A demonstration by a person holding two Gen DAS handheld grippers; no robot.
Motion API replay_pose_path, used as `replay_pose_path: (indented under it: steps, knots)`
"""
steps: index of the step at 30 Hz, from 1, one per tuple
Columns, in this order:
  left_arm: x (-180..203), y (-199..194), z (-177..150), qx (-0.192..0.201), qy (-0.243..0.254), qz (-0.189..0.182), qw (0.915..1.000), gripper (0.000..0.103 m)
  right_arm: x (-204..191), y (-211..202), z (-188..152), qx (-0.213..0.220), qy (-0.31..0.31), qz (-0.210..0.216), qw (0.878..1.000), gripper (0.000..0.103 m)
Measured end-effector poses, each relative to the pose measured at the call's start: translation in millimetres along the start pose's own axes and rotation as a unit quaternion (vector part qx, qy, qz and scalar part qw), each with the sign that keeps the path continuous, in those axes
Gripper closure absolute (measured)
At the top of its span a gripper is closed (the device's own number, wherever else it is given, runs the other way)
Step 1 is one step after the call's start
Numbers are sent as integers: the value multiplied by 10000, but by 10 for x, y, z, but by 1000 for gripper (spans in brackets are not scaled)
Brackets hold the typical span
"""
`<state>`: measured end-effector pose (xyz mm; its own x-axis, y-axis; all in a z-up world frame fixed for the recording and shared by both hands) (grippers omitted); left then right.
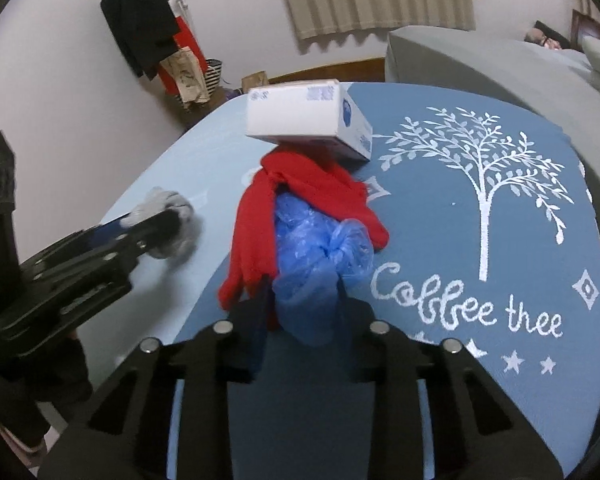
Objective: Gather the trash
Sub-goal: 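Grasp the grey sock with the left tool while the right tool grasps the blue plastic bag, then lift the grey sock and blue plastic bag off the table with both tools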
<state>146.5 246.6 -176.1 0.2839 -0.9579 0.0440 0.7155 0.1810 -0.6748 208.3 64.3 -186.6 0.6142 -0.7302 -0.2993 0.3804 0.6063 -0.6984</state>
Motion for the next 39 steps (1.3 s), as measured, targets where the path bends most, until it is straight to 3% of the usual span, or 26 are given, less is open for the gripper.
replay_pose_path:
  steps: [8, 14, 21, 25, 31, 39]
  knots:
    - [165, -70, -55, -20, 93, -141, 9999, 56, 141, -383, -159, 170, 100, -247, 9995, 81]
    - [364, -92, -99, -50, 249, -291, 9993, 56, 389, -638, -306, 221, 209, -738, 9968, 80]
    - [491, -140, -93, -13, 332, -361, 9988, 56, 555, -768, -320, 444, 432, -748, 9953, 65]
    - [472, -156, -79, 36, 333, -325, 9989, 56, 496, -690, -184, 522, 443, -598, 9959, 56]
    - [426, -165, -63, 104, 340, -237, 9991, 56, 356, -444, -35, 434, 267, -569, 9971, 53]
    - [389, -133, -79, 79, 274, -223, 9993, 56, 436, -195, -38, 252, 511, -477, 9972, 51]
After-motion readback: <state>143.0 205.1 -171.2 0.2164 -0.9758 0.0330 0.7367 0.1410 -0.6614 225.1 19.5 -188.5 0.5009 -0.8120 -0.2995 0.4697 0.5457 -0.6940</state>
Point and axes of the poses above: each gripper's, at about its wrist camera, not at the fingertips, and y roughly the way its jaws point, x to its right, z to its top, the point moved 1 cm from there along y, roughly the way its jaws point, and after that the axes turned 4 degrees about z, right-handed, at the moved point
